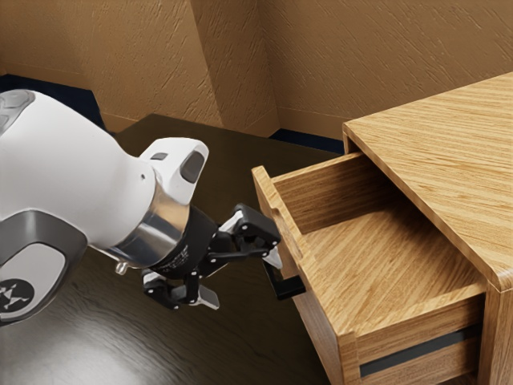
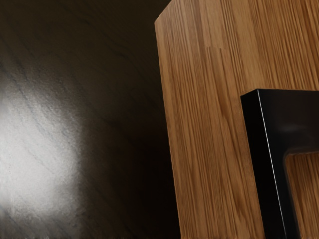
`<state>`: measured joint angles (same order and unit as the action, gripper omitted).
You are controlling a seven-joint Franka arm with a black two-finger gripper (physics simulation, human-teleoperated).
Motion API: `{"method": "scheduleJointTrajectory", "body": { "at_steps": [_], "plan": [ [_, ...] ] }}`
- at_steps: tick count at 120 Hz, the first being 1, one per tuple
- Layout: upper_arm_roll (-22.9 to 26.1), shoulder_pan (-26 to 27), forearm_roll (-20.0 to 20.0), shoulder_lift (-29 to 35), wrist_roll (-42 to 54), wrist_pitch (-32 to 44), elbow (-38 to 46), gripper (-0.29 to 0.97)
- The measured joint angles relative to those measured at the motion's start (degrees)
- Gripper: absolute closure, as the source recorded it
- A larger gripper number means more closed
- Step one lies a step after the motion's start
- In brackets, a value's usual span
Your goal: Pull the drawer handle with one arm to open the drawer
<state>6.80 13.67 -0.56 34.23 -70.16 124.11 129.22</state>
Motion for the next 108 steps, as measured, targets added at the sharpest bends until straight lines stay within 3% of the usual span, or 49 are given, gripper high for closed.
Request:
{"method": "scheduleJointTrajectory", "body": {
  "at_steps": [10,29,58,70,84,96,108],
  "plan": [
    [-1.01,0.52,-0.53,1.25,-0.03,0.06,0.90,0.00],
    [-8.18,5.49,-3.56,5.07,-0.27,0.02,3.81,0.00],
    [-10.38,8.71,-6.17,8.04,-0.76,-1.55,0.03,0.00],
    [-10.86,10.69,-6.30,-3.44,-0.92,-7.86,-18.59,0.00],
    [-12.27,10.45,-7.22,-21.07,-0.47,-19.57,-43.07,0.00],
    [-18.72,9.48,-6.84,-26.93,3.83,-26.44,-49.37,0.00],
    [-21.40,8.87,-6.22,-29.10,9.26,-30.47,-50.43,0.00]
  ]
}}
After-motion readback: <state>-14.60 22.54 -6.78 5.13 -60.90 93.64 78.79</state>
